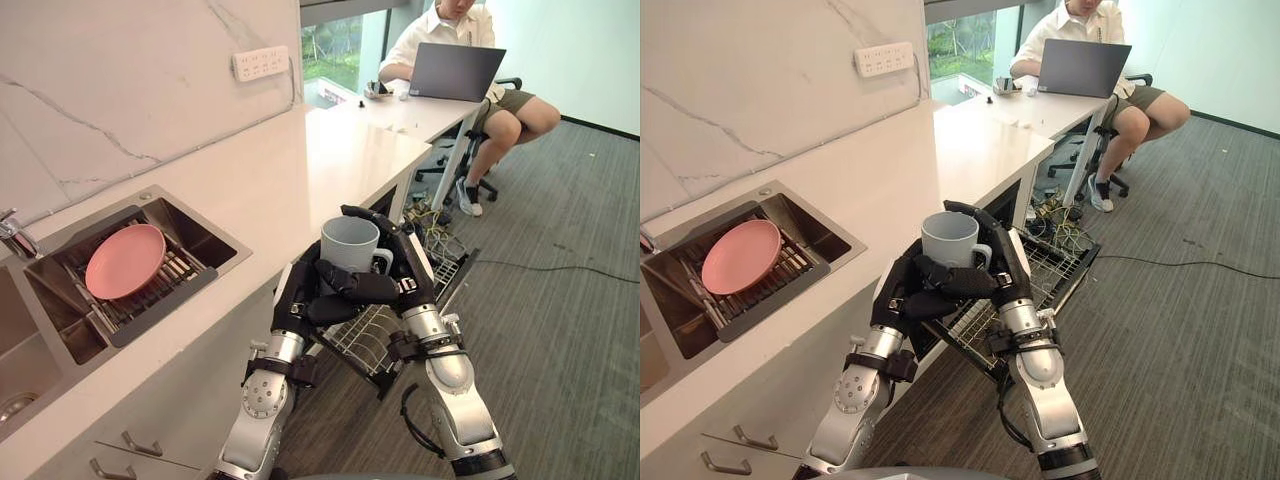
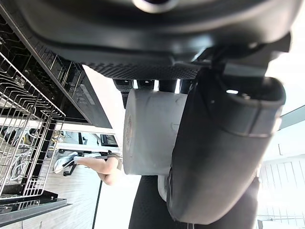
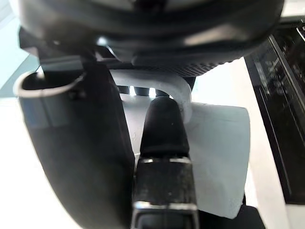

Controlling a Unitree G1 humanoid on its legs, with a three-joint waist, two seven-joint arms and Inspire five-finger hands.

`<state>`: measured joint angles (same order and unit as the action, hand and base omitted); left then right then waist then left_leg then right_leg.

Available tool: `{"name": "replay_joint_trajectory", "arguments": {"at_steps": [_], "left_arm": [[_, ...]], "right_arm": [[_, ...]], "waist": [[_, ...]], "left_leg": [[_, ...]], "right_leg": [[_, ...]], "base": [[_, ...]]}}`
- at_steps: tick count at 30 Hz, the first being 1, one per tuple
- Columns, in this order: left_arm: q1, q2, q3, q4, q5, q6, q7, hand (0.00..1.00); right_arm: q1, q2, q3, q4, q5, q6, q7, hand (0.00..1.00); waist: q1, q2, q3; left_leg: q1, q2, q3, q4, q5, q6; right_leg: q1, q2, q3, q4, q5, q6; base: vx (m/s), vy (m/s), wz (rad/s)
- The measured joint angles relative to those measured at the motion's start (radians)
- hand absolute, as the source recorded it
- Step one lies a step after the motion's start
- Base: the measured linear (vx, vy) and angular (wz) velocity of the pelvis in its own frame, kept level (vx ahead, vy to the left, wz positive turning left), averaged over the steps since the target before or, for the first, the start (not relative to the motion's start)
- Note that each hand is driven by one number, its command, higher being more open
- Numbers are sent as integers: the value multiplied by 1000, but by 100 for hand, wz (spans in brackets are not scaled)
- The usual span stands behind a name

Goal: Walk over to the sink, pick up the cup, carry it to the dishwasher, place the cup inside the dishwasher, then close the dishwasher door

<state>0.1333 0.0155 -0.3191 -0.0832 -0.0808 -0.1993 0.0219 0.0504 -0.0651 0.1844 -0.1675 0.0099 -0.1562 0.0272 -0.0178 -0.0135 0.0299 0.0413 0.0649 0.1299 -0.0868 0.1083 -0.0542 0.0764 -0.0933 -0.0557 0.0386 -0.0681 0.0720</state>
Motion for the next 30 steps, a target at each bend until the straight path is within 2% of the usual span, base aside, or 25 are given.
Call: {"name": "replay_joint_trajectory", "arguments": {"at_steps": [9, 12, 14, 18, 22, 27, 30], "left_arm": [[-6, 0, -4, 0, -57, 2, -28, 90], [-5, -6, -8, 3, -67, 3, -28, 90], [-3, -6, -13, 8, -68, 6, -28, 90], [69, 1, -4, 58, -65, 29, 37, 90], [157, 34, 21, 92, -65, 75, 91, 90], [158, 40, -35, 77, -64, 77, 88, 90], [154, 39, -68, 67, -80, 77, 62, 90]], "right_arm": [[2, 0, -14, -33, -54, 0, -9, 30], [9, 14, -14, -47, -108, 0, -38, 30], [22, 32, -14, -52, -136, -1, -66, 30], [33, 125, -124, -108, -196, -4, -275, 30], [62, 123, -217, -184, -259, -21, -416, 30], [123, 110, -188, -196, -368, -21, -453, 30], [129, 68, -161, -158, -351, -26, -409, 30]], "waist": [[-3, 2, 14], [-5, 6, 28], [-5, 9, 30], [-7, 14, 33], [-20, 15, 34], [-22, 15, 33], [-22, 14, 32]], "left_leg": [[0, 0, 5, 0, -8, -5], [0, 0, 5, 0, -8, -5], [0, 0, 5, 0, -9, -5], [0, -1, 5, 0, -10, -4], [0, -1, 7, 0, -10, -4], [1, -1, 9, 0, -10, -4], [0, 0, 10, 0, -10, -4]], "right_leg": [[0, 0, 5, -6, 0, 1], [0, 0, 5, -6, 0, 1], [0, 0, 5, -6, 0, 1], [0, -1, 4, -7, -1, 1], [1, -2, 5, -9, -1, 2], [0, -2, 6, -8, -1, 2], [0, -1, 7, -9, -1, 2]], "base": [[0, 0, 0], [0, 0, 0], [0, 0, 0], [0, 0, 0], [0, 0, 0], [0, 0, 0], [0, 0, 0]]}}
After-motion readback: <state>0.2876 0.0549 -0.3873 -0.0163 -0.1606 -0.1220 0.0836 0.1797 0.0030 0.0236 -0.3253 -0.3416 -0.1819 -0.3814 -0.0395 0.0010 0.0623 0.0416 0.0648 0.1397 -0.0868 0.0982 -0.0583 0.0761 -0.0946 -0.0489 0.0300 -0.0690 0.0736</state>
